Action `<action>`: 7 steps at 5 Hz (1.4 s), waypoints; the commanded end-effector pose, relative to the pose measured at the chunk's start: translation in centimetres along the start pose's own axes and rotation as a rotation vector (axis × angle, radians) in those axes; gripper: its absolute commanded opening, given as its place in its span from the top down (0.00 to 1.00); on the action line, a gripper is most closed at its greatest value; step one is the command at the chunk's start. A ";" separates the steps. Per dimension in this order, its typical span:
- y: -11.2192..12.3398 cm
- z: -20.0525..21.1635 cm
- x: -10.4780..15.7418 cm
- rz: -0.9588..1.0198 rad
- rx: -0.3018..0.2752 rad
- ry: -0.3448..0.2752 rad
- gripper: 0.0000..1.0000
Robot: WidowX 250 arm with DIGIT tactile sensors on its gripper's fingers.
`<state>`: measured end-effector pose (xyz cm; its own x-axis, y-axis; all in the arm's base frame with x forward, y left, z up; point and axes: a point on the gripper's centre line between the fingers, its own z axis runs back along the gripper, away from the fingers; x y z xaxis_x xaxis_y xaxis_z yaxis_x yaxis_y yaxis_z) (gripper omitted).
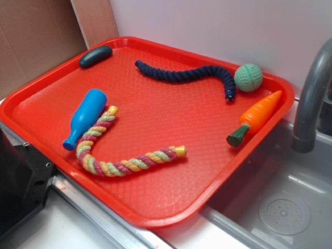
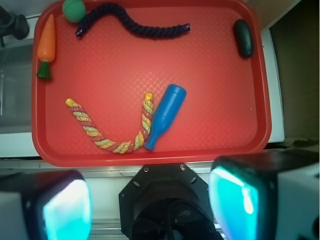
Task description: Grab the blue rope.
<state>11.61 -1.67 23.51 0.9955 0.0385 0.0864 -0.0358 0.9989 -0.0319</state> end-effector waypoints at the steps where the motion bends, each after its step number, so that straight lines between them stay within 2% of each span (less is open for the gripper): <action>1: 0.0 0.0 0.0 0.000 0.000 0.000 0.00; 2: 1.6 -4.5 4.7 -0.263 0.119 0.028 0.00; 3: 1.8 -6.2 9.8 -0.478 -0.008 -0.015 0.00; 4: 3.7 -6.0 12.3 -0.420 0.040 -0.053 0.00; 7: 3.7 -6.0 12.3 -0.420 0.040 -0.053 0.00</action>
<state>23.67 2.38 17.06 0.9210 -0.3777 0.0960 0.3764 0.9259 0.0320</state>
